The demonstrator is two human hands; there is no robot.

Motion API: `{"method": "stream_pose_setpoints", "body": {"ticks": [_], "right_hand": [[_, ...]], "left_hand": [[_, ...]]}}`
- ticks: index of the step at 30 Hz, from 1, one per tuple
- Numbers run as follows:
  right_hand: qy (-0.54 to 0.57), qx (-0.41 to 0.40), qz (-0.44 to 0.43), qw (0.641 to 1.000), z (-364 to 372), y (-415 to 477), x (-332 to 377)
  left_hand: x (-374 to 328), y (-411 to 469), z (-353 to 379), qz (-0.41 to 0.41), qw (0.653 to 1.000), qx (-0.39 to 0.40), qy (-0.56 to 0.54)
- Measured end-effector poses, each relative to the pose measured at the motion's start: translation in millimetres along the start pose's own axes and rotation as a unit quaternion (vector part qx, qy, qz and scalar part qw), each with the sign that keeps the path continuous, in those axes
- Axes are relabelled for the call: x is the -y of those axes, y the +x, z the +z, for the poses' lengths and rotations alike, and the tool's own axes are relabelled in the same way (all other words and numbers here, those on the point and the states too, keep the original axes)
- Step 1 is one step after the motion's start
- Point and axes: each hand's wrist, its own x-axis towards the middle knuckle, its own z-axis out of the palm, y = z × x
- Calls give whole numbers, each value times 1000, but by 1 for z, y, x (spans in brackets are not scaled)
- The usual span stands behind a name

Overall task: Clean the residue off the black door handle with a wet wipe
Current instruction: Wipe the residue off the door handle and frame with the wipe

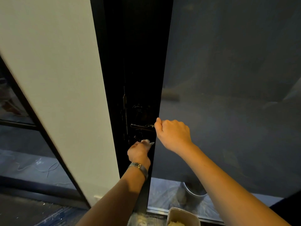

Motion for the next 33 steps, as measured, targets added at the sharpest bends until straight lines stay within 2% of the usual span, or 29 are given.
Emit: {"method": "stream_pose_setpoints", "body": {"ticks": [4,9,14,17,20,22,25,26,28,30,33], "right_hand": [[-5,0,-1,1000,-1,0,0],[-12,-6,-8,1000,1,1,-1],[-8,0,-10,1000,-1,1,-1],[-8,0,-9,1000,-1,1,-1],[-5,1,-11,1000,-1,0,-1],[-1,4,-11,1000,0,1,-2],[-2,0,-10,1000,0,2,-1],[-2,-1,-9,1000,0,1,-1],[-2,-1,-6,1000,-1,1,-1],[0,0,-6,1000,0,1,-1],[1,-2,-3,1000,0,1,-1]], "left_hand": [[5,8,3,12,1000,0,-11],[0,23,-5,8,995,-34,-90],[-4,10,-8,-3,998,-14,-55],[-16,20,-16,66,995,-8,-70],[-27,19,-21,168,985,30,-19],[-28,15,-22,273,956,69,81],[-22,13,-30,406,870,99,261],[-20,15,-34,434,846,101,292],[-18,17,-40,466,823,100,311],[-19,22,-44,449,842,79,287],[-19,28,-51,364,888,82,270]]}}
